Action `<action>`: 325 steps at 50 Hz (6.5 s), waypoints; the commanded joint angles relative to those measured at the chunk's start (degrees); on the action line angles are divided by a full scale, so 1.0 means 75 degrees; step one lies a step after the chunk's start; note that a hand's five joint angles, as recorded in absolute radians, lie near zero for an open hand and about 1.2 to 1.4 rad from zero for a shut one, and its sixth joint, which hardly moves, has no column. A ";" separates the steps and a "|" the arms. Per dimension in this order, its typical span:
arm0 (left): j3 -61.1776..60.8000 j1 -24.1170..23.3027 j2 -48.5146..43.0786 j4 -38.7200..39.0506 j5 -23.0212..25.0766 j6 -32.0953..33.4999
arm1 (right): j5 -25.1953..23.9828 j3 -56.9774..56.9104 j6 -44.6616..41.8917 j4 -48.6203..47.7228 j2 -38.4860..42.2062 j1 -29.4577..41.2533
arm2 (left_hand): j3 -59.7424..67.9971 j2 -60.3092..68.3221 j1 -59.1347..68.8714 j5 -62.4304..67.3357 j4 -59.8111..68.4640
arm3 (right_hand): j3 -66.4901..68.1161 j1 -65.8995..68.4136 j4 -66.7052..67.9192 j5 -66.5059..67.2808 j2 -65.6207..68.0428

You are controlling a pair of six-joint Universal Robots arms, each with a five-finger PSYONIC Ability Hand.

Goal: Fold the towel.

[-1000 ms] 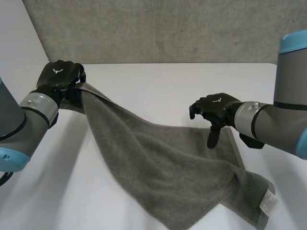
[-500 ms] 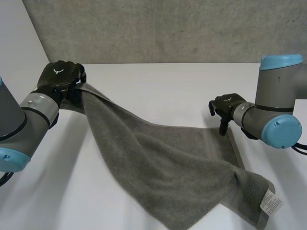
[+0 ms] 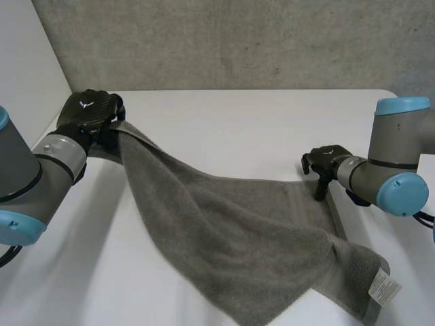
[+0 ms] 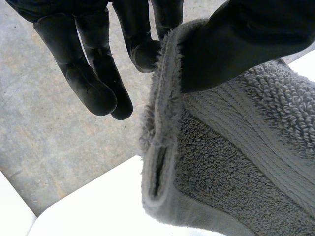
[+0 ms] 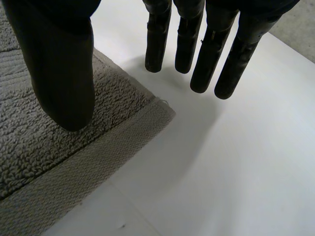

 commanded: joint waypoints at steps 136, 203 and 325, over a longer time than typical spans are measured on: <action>-0.0097 0.0001 0.0013 0.0024 0.0000 0.0000 | -0.0286 0.0945 0.0128 -0.0539 -0.0435 -0.0182 | -0.1640 -0.1361 -0.1419 -0.2718 -0.1399 | 0.0939 0.0884 0.0951 0.0850 0.1013; -0.0097 0.0001 0.0013 0.0024 0.0012 0.0000 | -0.0708 0.1004 0.0070 -0.0200 -0.0552 -0.0206 | -0.1640 -0.1361 -0.1419 -0.2718 -0.1399 | 0.6650 0.6595 0.6663 0.6562 0.6724; -0.0109 0.0001 0.0024 0.0024 0.0012 0.0000 | -0.0532 0.1179 0.0316 -0.0621 -0.0505 -0.0159 | -0.1640 -0.1361 -0.1419 -0.2718 -0.1399 | 0.5400 0.5345 0.5413 0.5312 0.5474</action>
